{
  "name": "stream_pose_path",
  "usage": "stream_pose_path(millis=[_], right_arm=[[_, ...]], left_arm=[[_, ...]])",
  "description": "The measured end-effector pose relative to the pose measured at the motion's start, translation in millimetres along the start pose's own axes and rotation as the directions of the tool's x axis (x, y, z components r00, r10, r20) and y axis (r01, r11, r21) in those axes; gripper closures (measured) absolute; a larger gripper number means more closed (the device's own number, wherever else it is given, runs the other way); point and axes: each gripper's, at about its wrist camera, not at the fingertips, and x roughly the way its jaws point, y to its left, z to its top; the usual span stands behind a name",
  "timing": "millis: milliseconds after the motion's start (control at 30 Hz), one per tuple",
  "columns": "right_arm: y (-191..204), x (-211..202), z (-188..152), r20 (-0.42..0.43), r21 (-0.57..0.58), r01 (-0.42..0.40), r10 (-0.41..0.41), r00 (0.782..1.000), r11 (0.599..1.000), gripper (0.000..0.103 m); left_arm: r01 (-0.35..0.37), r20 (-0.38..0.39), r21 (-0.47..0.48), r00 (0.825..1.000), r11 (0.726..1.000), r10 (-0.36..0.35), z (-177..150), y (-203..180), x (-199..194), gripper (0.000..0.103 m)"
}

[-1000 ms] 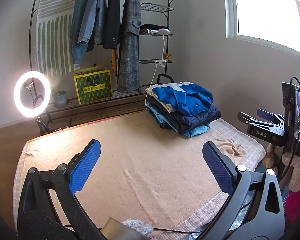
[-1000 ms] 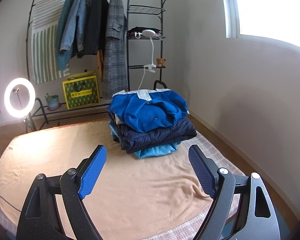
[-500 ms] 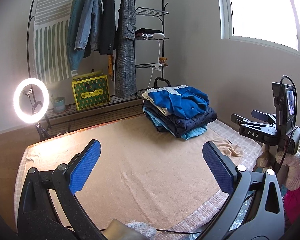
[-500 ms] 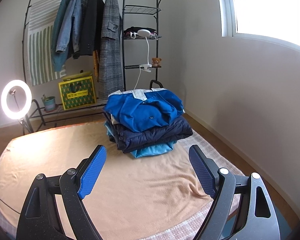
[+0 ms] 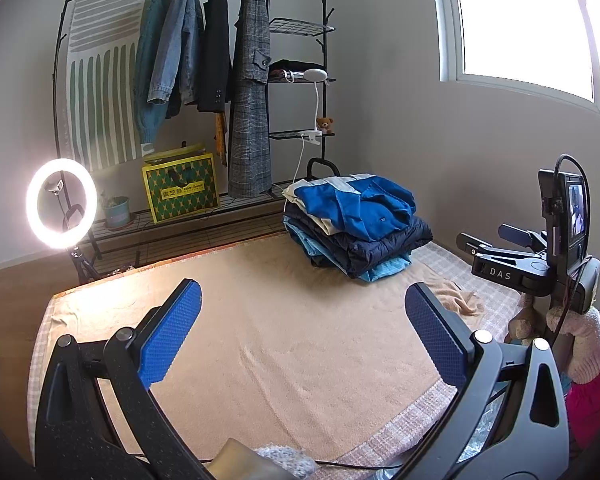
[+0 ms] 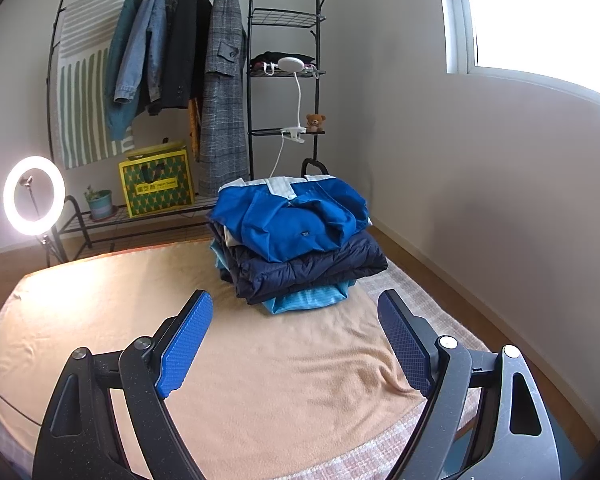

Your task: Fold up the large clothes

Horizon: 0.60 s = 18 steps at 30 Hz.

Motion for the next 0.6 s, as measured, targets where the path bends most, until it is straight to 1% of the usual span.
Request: stream_pose_path(millis=[233,600], right_arm=[[-2.2,1.0,0.2,-0.007,0.011,-0.003,0.003,1.000,1.000,0.018],[-0.6,4.0,-1.1,-0.018,-0.003,-0.008,0.008,1.000,1.000,0.018]], left_arm=[[-0.001,-0.002,-0.001,1.000,1.000,0.001,-0.6,-1.0,0.0,0.000],[-0.003,-0.001,0.001,1.000,1.000,0.003,-0.9,-2.5,0.5,0.000]])
